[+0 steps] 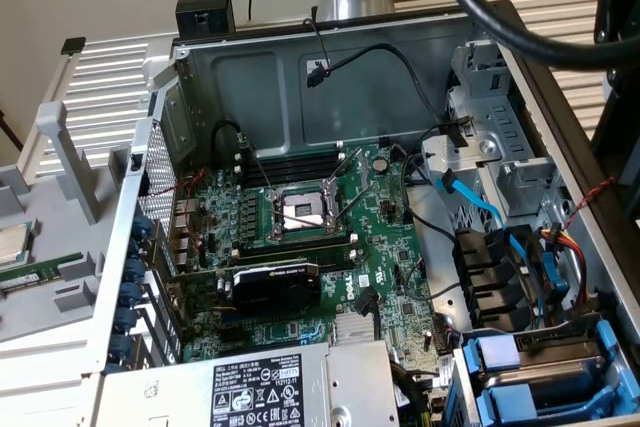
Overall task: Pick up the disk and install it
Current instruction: 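Insert the disk into the insertion slot, then insert the first disk wire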
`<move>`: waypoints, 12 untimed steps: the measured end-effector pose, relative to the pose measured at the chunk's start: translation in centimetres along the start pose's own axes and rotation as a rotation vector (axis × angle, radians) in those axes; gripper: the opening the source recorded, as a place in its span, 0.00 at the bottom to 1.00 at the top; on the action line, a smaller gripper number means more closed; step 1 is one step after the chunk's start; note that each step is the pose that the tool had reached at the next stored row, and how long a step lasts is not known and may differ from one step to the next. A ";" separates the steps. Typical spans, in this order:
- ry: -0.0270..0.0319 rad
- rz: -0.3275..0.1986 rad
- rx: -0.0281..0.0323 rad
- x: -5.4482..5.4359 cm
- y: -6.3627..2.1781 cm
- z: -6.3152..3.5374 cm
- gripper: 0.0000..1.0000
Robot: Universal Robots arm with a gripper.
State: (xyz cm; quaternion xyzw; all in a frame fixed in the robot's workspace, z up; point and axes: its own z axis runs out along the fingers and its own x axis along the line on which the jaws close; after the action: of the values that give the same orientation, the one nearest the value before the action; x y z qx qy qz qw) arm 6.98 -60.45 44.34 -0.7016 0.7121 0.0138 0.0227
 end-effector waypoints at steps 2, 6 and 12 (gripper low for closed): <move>0.0002 0.000 0.0000 0.0 0.00 0.00 0.45; 0.0001 0.000 -0.0001 0.0 -0.40 0.06 0.45; -0.0007 0.022 0.0011 -0.1 -0.49 0.20 0.45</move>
State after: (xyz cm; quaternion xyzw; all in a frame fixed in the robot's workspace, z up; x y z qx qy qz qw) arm 7.47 -60.32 44.15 -0.6935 0.7199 0.0139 0.0232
